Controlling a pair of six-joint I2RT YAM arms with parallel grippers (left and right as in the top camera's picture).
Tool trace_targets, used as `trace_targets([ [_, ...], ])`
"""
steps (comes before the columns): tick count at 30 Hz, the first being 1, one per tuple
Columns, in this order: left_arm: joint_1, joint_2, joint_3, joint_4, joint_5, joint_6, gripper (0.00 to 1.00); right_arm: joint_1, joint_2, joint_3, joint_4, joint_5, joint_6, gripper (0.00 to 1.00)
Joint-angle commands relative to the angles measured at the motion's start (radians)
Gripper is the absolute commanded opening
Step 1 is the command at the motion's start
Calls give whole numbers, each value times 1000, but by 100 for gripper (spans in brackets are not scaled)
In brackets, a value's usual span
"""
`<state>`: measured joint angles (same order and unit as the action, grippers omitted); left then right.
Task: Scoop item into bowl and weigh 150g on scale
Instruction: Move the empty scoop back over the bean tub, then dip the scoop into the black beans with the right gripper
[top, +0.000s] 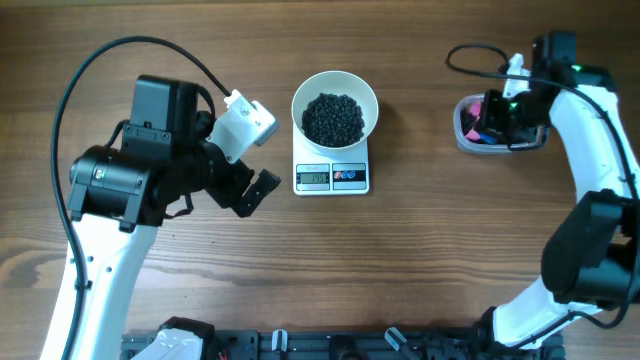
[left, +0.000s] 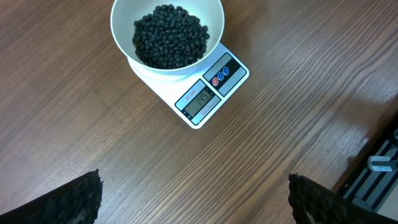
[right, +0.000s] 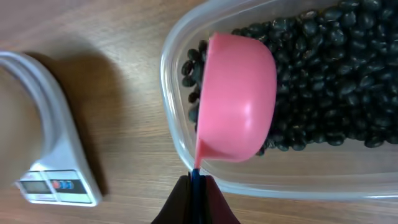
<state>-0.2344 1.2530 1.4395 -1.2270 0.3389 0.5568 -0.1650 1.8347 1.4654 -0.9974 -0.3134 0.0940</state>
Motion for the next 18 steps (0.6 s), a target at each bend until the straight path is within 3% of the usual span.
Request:
trace_targets([
  [1,6,3,14,1,1,15,100,-39,15,6,-3,-214,11,4],
  [11,6,3,14,1,1,15,100,-150,15,6,-91,-220,-13,4],
  [18,6,3,14,1,1,15,100,-233,5,6,-95,-328,-15,4],
])
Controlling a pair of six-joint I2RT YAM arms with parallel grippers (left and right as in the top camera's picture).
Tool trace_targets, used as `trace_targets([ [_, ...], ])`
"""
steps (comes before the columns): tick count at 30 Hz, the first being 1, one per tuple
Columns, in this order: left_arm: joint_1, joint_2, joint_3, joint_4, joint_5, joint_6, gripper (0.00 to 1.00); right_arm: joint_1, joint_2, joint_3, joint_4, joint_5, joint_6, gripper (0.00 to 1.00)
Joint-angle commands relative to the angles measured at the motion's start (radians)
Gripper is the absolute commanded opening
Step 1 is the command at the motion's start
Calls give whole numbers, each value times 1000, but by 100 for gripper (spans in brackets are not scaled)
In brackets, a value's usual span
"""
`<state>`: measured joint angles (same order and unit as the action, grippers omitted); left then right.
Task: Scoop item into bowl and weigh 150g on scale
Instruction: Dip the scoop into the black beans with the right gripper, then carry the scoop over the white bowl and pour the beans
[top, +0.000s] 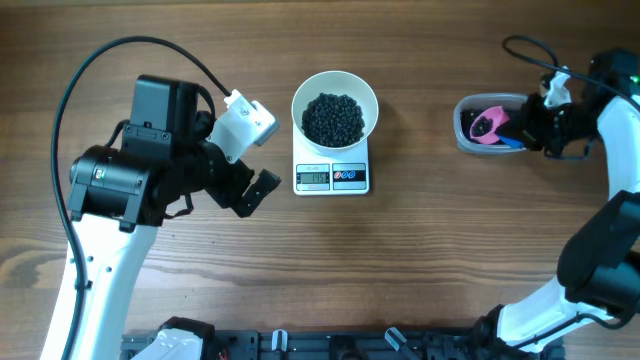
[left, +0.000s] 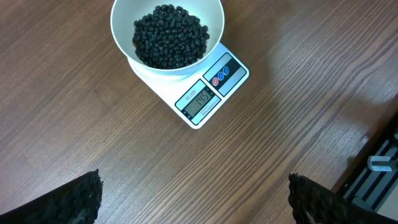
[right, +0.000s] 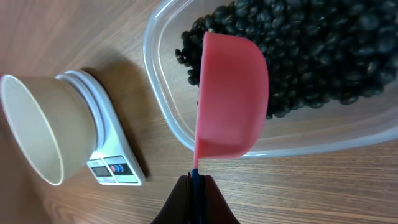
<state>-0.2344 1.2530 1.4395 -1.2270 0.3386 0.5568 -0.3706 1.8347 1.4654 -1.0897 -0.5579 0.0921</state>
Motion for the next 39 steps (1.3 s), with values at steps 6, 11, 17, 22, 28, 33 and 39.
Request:
trace_targets([
  [6,6,3,14,1,2,16,100,-35,-92,6,5,-214,-10,4],
  [11,6,3,14,1,2,16,100,76,-237,6,18,-236,119,4],
  [17,6,3,14,1,2,15,100,356,-275,6,203,-209,269,4],
  [22,6,3,14,1,2,16,100,577,-275,6,310,-35,301,4],
  [28,6,3,14,1,2,16,100,786,-275,6,363,371,217,4],
  [33,6,3,14,1,2,15,100,839,-274,6,399,458,170,4],
  [39,6,3,14,1,2,16,100,839,-270,6,409,521,142,4],
])
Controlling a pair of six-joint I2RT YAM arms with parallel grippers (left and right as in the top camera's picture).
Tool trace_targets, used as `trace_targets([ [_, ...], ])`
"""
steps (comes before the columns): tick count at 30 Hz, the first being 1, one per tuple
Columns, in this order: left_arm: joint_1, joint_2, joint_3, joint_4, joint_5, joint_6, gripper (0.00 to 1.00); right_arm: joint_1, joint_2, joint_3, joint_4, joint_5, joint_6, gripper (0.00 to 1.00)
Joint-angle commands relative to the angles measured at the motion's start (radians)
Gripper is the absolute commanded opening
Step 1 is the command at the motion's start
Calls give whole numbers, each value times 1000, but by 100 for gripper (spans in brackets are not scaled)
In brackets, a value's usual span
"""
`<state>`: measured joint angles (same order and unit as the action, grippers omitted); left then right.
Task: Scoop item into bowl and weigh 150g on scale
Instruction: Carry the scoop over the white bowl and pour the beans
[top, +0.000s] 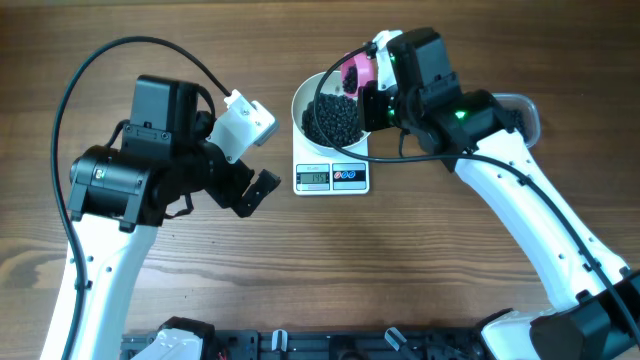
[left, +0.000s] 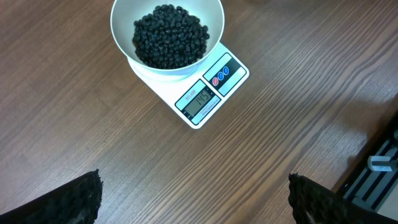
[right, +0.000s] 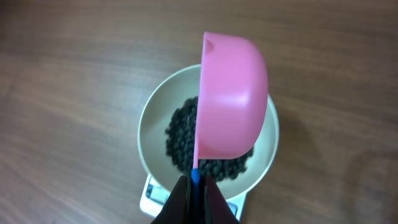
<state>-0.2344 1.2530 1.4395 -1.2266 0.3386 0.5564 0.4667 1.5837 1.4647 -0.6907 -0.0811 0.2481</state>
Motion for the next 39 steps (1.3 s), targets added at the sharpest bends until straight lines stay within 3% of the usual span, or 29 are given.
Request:
trace_targets([
  [1,6,3,14,0,1,16,100,2,-19,6,-3,53,-30,4],
  [11,6,3,14,0,1,16,100,4,-5,6,18,67,-37,4],
  [13,6,3,14,0,2,16,100,9,-1,6,63,66,15,4],
  [15,6,3,14,0,2,16,100,11,0,6,11,92,-62,4],
  [17,6,3,14,0,1,16,100,14,5,6,50,86,0,4],
  [20,6,3,14,0,1,16,100,18,10,6,7,79,-87,4],
  [22,6,3,14,0,1,16,100,18,12,6,62,92,-2,4],
  [25,6,3,14,0,1,16,100,23,29,6,11,53,-128,4],
  [27,6,3,14,0,2,16,100,19,35,6,76,70,-12,4],
  [29,6,3,14,0,2,16,100,21,43,6,44,46,-93,4],
  [31,6,3,14,0,2,16,100,16,42,6,104,53,0,5],
  [39,6,3,14,0,1,16,100,24,47,6,37,-10,-8,4],
])
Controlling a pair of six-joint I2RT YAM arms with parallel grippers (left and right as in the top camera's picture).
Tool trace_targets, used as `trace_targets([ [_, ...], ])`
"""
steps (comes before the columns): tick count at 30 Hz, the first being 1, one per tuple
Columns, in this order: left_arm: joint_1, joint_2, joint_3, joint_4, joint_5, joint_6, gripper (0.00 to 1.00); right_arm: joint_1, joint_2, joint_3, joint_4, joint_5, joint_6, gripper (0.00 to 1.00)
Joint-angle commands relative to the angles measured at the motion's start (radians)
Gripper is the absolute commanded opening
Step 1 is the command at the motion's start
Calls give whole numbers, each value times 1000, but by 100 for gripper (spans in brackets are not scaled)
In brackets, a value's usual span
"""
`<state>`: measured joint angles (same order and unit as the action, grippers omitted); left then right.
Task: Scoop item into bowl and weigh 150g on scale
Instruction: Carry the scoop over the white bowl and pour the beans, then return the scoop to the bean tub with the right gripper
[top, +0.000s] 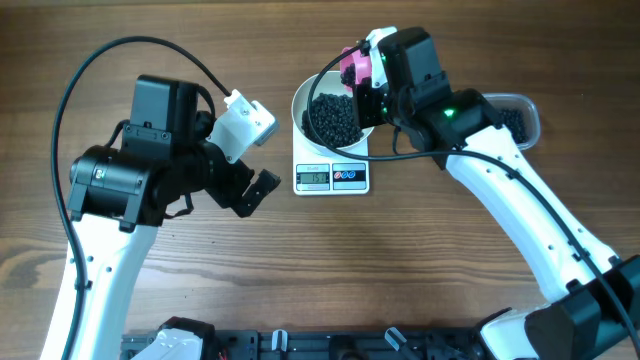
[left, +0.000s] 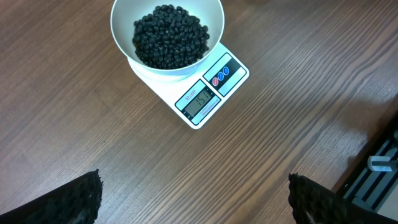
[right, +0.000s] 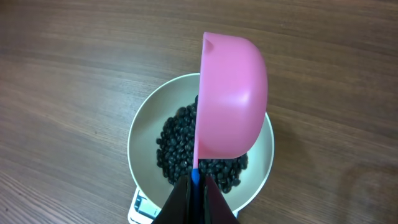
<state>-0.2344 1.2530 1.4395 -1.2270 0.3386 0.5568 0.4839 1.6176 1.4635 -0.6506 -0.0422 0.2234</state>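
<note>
A white bowl (top: 301, 98) of black beans (left: 169, 36) sits on a small white scale (top: 332, 177), whose display (left: 202, 98) reads roughly 151. My right gripper (top: 366, 88) is shut on the blue handle of a pink scoop (right: 231, 99), tipped on its side over the bowl's far right rim (right: 138, 140); the scoop's inside is hidden. In the right wrist view the gripper (right: 196, 185) sits just below the scoop. Well left of the scale, my left gripper (left: 194, 186) hangs open above bare table, holding nothing.
A clear tub of black beans (top: 517, 112) stands at the back right, partly hidden by the right arm. The left arm's body (top: 140, 165) fills the table's left side. A black rail (top: 330, 345) runs along the front edge.
The scoop has shifted slightly over the bowl. The scale display has gone from 145 to about 151, and the bean pile looks a little fuller. The left arm has not moved.
The scoop was first down in the bean tub at the back right, held by my right gripper. It then sat tilted at the tub's edge. Then it was over the bowl with the scale at 145; now the reading is about 151.
</note>
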Motion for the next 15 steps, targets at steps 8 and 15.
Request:
trace_targets([
  [8,6,3,14,1,2,15,100,7,13,8,-16,-49,127,4],
  [15,6,3,14,1,1,15,100,3,13,8,-10,-49,313,4],
])
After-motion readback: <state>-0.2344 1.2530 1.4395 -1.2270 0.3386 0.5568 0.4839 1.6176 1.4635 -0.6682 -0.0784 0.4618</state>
